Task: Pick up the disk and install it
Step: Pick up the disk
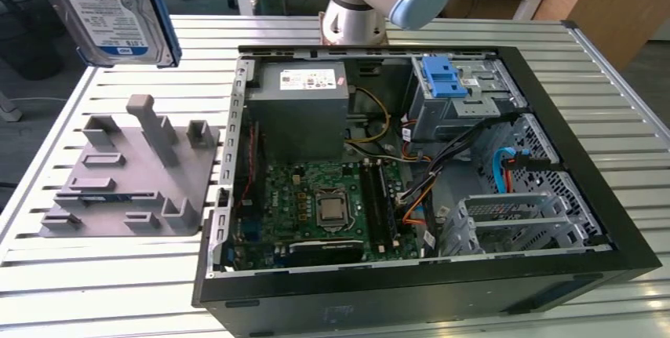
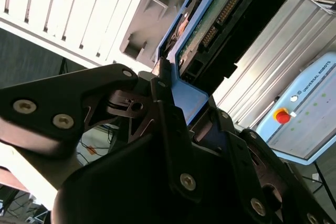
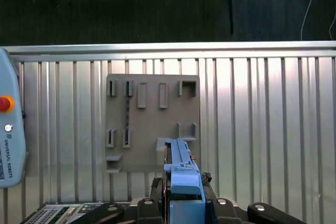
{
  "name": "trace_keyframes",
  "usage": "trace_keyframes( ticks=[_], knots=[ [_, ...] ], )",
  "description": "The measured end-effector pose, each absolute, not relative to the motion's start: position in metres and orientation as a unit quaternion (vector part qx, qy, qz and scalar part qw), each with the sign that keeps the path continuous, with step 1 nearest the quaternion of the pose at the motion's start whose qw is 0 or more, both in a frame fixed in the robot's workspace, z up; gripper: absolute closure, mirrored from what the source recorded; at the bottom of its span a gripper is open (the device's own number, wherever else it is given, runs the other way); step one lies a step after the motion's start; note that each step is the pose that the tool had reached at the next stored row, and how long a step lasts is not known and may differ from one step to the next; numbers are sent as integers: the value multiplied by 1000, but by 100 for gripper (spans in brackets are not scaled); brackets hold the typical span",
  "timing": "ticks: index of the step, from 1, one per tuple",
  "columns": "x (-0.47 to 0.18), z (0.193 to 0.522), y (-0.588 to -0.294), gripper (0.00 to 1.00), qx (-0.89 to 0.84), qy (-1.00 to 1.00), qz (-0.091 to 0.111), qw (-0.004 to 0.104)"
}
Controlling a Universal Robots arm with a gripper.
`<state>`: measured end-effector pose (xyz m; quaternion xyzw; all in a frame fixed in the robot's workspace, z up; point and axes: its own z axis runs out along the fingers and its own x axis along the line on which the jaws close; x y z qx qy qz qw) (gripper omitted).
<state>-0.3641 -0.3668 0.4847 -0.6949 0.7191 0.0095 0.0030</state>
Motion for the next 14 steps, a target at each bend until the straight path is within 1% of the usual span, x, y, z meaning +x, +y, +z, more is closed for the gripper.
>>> trace_keyframes(
  ticks=[14],
  knots=[
    [-339,485,-381,64,-695,719,10,3]
  ],
)
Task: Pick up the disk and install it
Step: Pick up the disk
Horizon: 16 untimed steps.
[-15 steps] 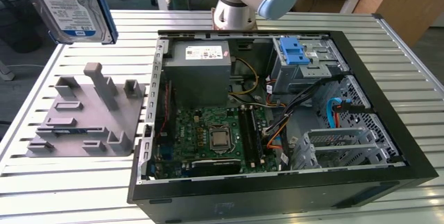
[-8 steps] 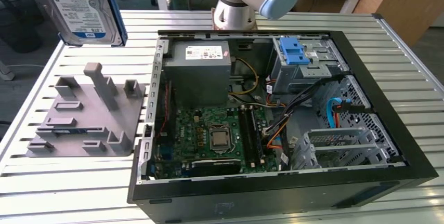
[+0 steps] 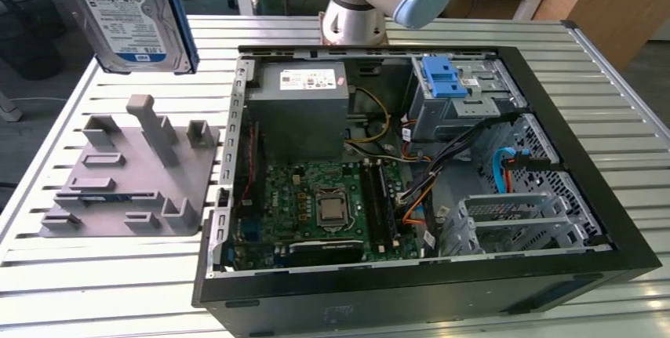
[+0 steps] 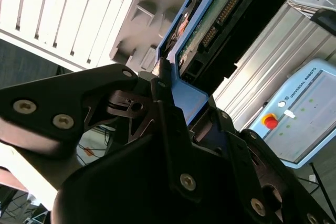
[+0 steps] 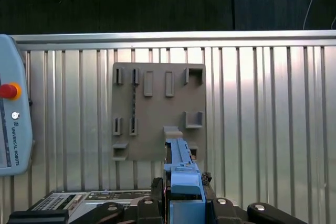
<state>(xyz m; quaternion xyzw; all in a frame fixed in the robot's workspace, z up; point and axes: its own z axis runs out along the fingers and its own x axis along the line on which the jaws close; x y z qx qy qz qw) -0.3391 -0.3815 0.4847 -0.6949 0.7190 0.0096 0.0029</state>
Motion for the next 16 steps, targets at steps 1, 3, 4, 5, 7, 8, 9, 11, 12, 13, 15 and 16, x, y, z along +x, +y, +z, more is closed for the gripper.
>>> trace_keyframes(
  ticks=[1,3,4,5,7,8,9,11,12,13,15,16],
  knots=[
    [-338,485,-383,64,-695,719,10,3],
    [-337,485,-386,64,-695,719,10,3],
    [-337,485,-388,64,-695,719,10,3],
    [-337,485,-390,64,-695,719,10,3],
    [-337,485,-393,64,-695,719,10,3],
    [-337,485,-393,64,-695,719,10,3],
    [-337,485,-393,64,-695,719,10,3],
    [-337,485,-393,64,-694,719,10,3],
    [-337,485,-394,64,-695,719,10,3],
    [-337,485,-395,64,-695,719,10,3],
    [-337,485,-399,64,-695,719,10,3],
    [-337,485,-402,64,-695,719,10,3]
  ],
)
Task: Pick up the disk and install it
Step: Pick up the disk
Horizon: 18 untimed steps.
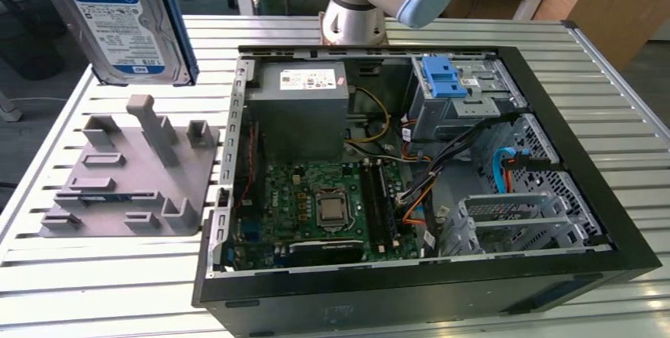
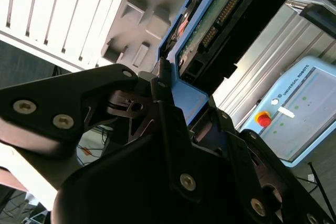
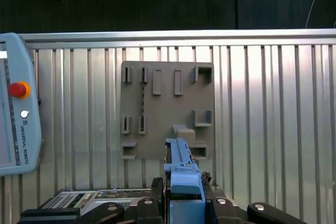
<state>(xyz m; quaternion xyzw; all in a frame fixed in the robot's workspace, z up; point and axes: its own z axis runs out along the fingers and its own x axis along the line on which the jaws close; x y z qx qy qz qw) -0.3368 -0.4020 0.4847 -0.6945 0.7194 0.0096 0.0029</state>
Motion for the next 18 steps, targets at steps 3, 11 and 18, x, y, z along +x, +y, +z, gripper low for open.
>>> trace_keyframes(
  ticks=[3,11,18],
  knots=[
    [-337,485,-413,64,-695,719,10,3],
    [-323,484,-428,64,-695,719,10,3],
    [-292,484,-429,64,-694,719,10,3]
  ],
)
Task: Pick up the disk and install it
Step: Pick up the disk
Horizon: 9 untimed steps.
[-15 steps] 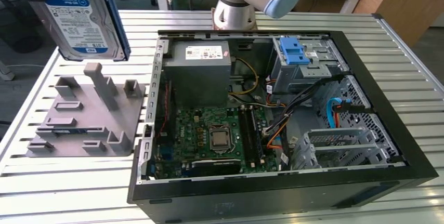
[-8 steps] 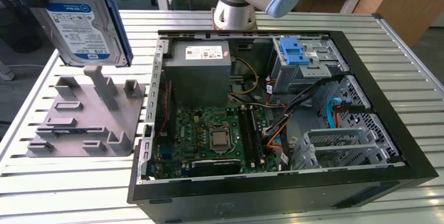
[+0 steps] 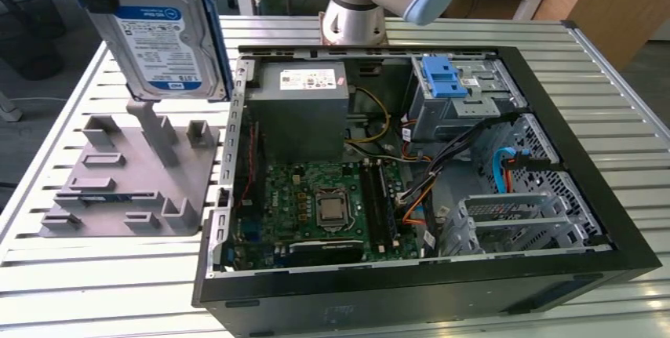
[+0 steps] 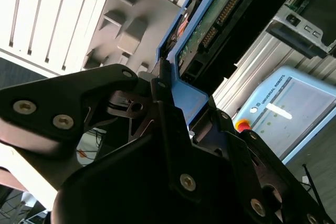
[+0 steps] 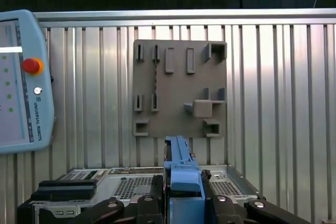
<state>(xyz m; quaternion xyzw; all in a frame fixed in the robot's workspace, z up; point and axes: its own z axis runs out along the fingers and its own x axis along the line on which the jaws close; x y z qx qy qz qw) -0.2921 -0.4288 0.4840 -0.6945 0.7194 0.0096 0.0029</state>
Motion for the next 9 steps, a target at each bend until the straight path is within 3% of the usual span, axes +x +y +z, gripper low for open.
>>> trace_keyframes(
  ticks=[9],
  knots=[
    [-260,483,-429,64,-695,719,10,3]
  ],
)
